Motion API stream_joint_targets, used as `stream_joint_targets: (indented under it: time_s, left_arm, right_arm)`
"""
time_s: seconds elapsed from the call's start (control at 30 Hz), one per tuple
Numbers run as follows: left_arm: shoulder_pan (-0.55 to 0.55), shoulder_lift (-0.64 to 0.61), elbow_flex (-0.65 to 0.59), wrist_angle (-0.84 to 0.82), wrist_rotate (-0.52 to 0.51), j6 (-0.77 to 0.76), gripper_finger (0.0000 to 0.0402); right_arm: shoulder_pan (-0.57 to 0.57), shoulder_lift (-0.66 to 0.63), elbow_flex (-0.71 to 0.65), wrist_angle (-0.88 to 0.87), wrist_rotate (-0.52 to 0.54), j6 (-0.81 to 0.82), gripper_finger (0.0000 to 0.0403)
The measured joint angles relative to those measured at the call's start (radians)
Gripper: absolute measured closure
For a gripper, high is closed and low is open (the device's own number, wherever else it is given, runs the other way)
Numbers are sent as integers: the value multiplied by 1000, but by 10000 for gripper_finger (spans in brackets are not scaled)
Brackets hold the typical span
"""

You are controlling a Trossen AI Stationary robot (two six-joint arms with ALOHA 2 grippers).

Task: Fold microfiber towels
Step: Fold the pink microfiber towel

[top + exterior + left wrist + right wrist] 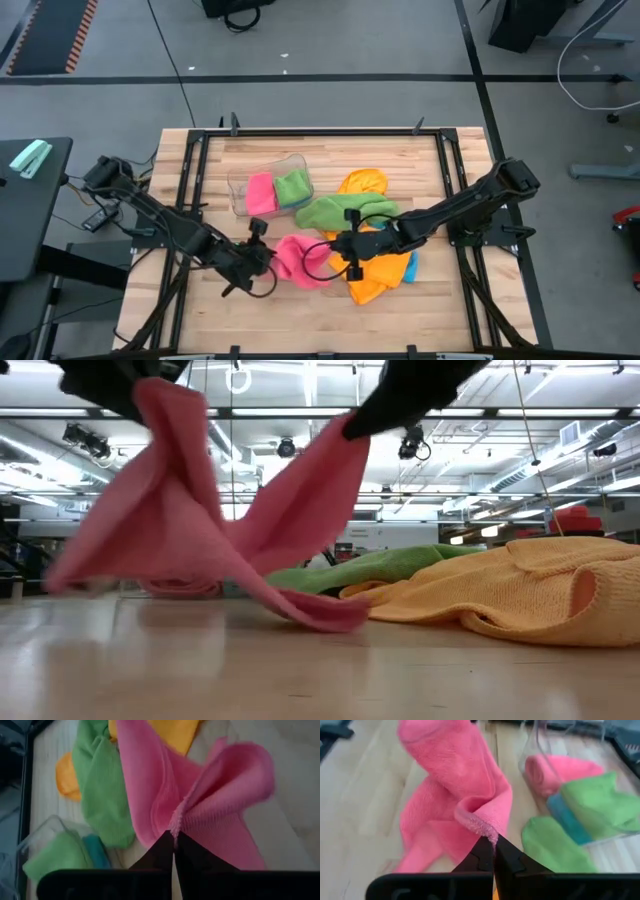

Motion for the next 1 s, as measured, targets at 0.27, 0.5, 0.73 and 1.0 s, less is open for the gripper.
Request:
stream_joint_targets:
  time_s: [0.27, 0.5, 0.73, 1.0]
  left_arm:
    - [0, -109, 0, -76, 35, -129, 377]
    - [-5, -116, -34, -60, 34, -200, 346]
    - [-5, -112, -211, 142, 59, -309, 369]
    - [2, -39, -231, 193, 72, -576, 349]
  right_arm:
    - [0, -104, 0, -6, 4, -45, 401]
    - [1, -120, 0, -9, -40, -46, 401]
    - [1, -85, -2, -35, -56, 21, 401]
    - [6, -48, -2, -34, -69, 60, 401]
